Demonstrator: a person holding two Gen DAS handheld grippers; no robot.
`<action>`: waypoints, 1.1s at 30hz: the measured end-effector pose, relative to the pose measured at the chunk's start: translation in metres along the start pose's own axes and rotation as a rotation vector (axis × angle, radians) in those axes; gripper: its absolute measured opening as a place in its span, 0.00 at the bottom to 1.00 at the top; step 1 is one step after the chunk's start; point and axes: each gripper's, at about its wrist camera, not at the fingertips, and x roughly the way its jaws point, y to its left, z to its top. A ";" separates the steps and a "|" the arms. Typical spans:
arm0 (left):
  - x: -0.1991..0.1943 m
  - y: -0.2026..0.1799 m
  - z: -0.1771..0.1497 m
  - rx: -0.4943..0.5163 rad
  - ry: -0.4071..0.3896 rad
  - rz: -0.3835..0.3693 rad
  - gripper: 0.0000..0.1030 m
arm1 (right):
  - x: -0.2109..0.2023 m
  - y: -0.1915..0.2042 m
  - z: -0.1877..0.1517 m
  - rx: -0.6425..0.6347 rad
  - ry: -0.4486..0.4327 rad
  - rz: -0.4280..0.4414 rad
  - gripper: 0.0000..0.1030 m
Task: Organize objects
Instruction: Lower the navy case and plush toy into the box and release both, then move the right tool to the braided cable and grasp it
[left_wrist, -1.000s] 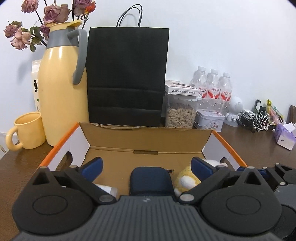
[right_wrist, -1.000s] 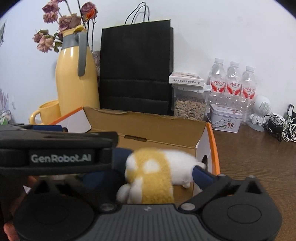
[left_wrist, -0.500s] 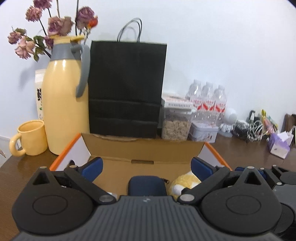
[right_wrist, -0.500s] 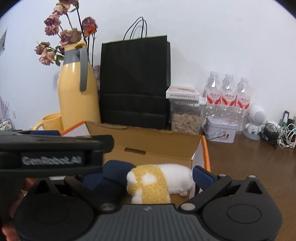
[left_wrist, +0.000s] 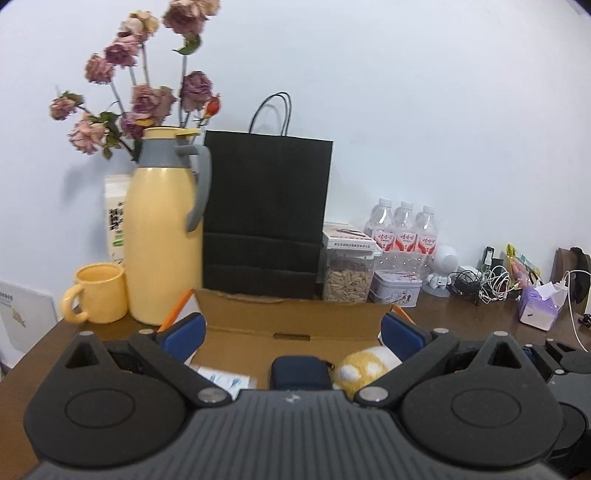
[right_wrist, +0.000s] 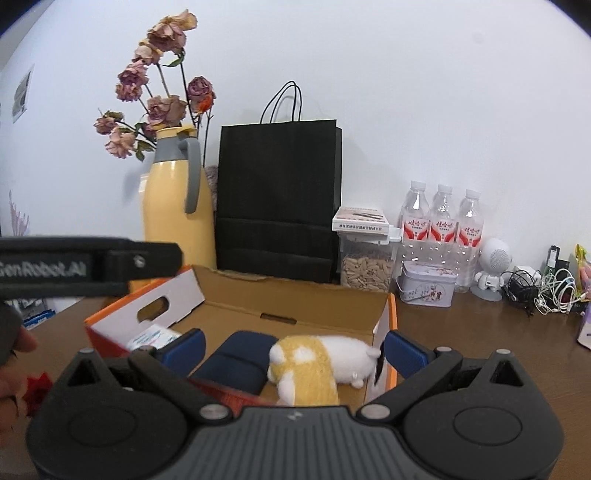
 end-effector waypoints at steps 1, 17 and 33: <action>-0.006 0.002 -0.002 -0.002 0.004 0.001 1.00 | -0.005 0.001 -0.003 -0.003 0.004 0.000 1.00; -0.091 0.037 -0.050 0.043 0.089 0.064 1.00 | -0.081 0.010 -0.064 -0.055 0.099 0.020 1.00; -0.109 0.064 -0.079 0.015 0.160 0.113 1.00 | -0.092 -0.023 -0.097 -0.023 0.193 -0.057 1.00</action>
